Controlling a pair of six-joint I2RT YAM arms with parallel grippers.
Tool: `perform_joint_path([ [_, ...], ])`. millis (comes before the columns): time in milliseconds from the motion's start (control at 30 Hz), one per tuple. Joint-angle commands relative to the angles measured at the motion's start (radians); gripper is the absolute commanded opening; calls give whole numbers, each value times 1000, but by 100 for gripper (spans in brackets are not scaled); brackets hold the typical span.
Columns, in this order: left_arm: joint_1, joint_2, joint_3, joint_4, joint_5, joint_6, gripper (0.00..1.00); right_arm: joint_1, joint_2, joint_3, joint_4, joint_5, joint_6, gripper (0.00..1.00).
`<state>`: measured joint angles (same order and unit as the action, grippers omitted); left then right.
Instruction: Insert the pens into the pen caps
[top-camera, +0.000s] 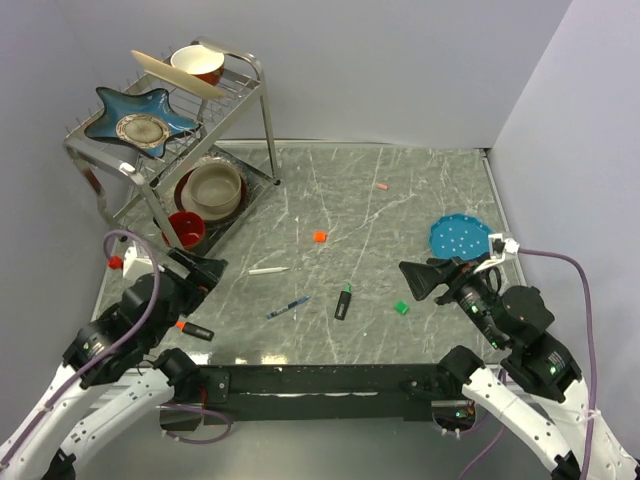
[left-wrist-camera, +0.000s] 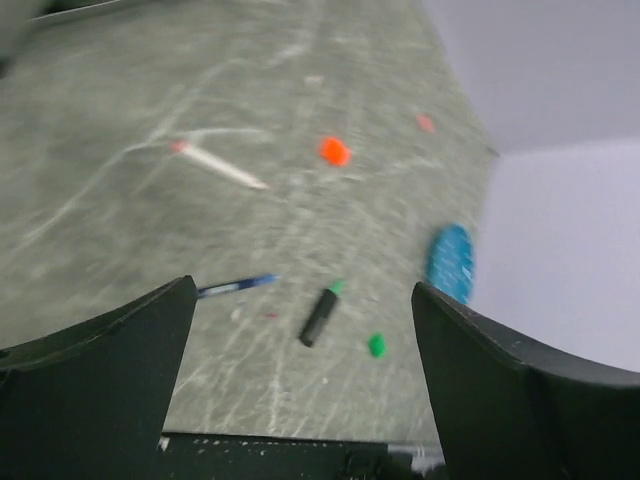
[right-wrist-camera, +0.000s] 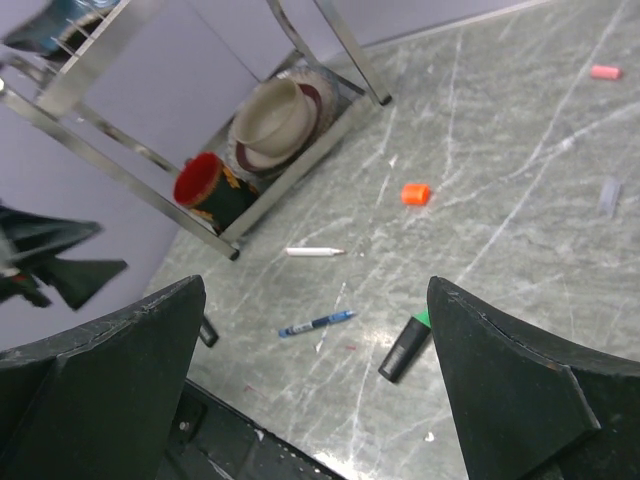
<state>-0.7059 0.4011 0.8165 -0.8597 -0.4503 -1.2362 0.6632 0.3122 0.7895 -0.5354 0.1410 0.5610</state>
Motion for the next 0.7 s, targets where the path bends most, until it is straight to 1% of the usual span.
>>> perform_joint_path([
  [0,3,131,73,-346,-160,-366,93,-5,-39,-19,64,-40,-10,100],
  [33,3,192,84,-393,-184,-412,93,-4,-39,-18,68,-56,-12,100],
  [67,3,218,104,-482,-189,-454,91,-4,-36,-15,68,-61,-12,100],
  [100,3,243,110,-511,-197,-513,89,-4,-30,-10,63,-63,-12,100],
  [167,3,272,108,-513,-183,-531,87,-4,-19,-4,54,-61,-13,100],
  [300,3,272,38,-512,-151,-662,81,-4,-2,-1,40,-61,-13,99],
  [400,3,295,-28,-509,-139,-742,81,-5,-7,-9,35,-57,-12,99],
  [500,3,350,-74,-496,-149,-773,81,-4,-21,-21,34,-46,-16,99],
  [667,9,470,-88,-503,-150,-784,80,-4,-25,-32,43,-41,-16,99],
])
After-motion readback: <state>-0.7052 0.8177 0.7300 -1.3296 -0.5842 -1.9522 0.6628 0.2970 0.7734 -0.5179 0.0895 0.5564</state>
